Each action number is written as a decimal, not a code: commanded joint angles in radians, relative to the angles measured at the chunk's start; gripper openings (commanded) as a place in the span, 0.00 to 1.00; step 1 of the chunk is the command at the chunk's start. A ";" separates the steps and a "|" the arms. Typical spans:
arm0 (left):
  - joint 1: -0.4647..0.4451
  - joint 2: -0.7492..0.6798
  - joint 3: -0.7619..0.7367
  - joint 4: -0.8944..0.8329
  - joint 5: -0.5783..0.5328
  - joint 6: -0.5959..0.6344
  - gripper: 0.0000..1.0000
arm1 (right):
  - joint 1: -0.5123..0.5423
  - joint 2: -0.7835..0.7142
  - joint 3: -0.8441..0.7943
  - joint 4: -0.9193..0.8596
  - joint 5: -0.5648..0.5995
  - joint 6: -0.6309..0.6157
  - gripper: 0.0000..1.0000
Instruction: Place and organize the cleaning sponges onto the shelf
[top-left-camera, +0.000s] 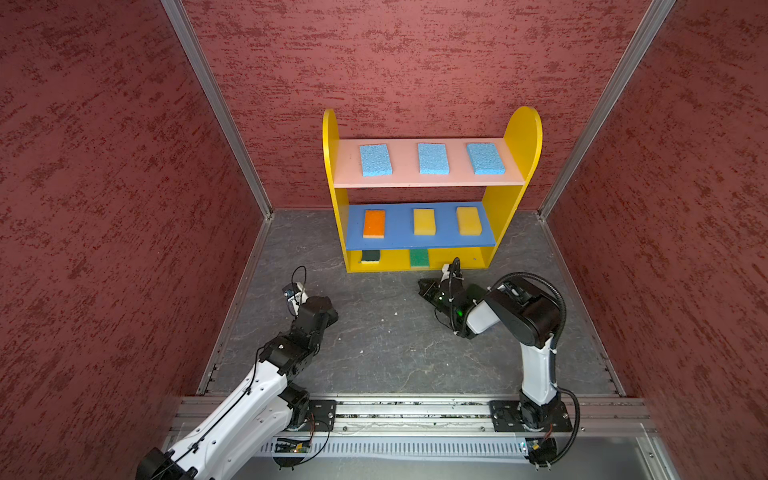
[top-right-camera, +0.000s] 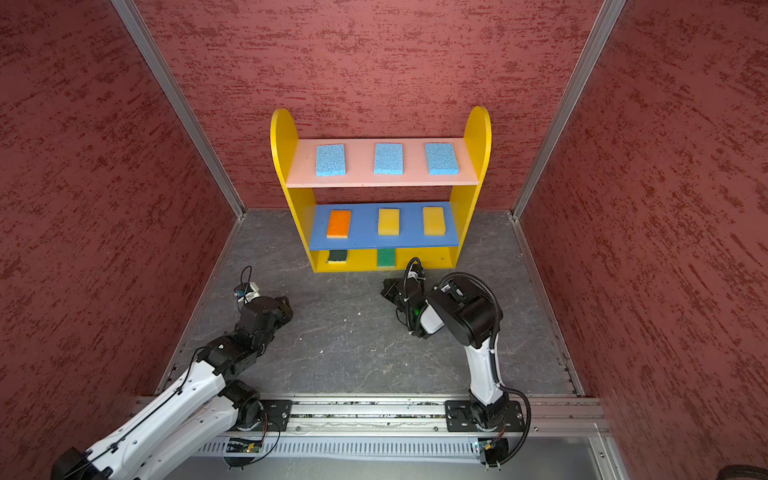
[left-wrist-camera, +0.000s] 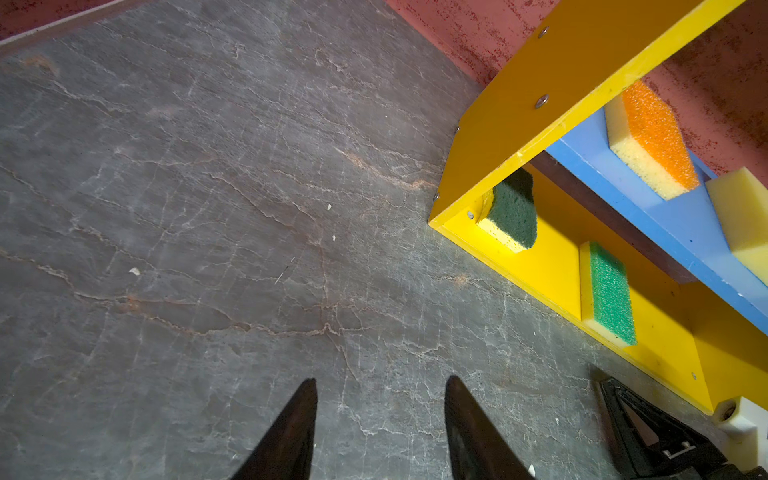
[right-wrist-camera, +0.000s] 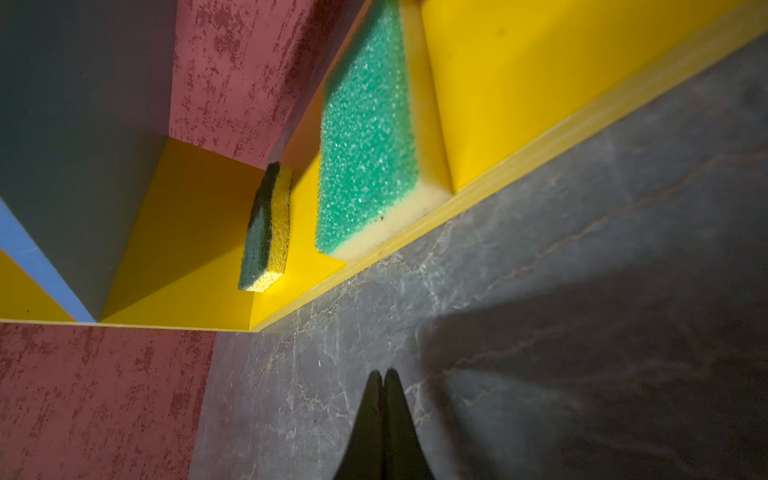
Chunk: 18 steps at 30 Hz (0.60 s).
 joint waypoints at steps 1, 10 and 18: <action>0.005 0.007 -0.011 0.044 0.013 -0.003 0.51 | -0.010 0.042 0.007 0.044 0.065 0.058 0.00; 0.007 0.027 -0.025 0.084 0.027 -0.032 0.51 | -0.017 0.126 0.069 0.074 0.088 0.141 0.00; 0.013 0.022 -0.019 0.083 0.032 -0.045 0.51 | -0.019 0.118 0.100 -0.007 0.146 0.169 0.00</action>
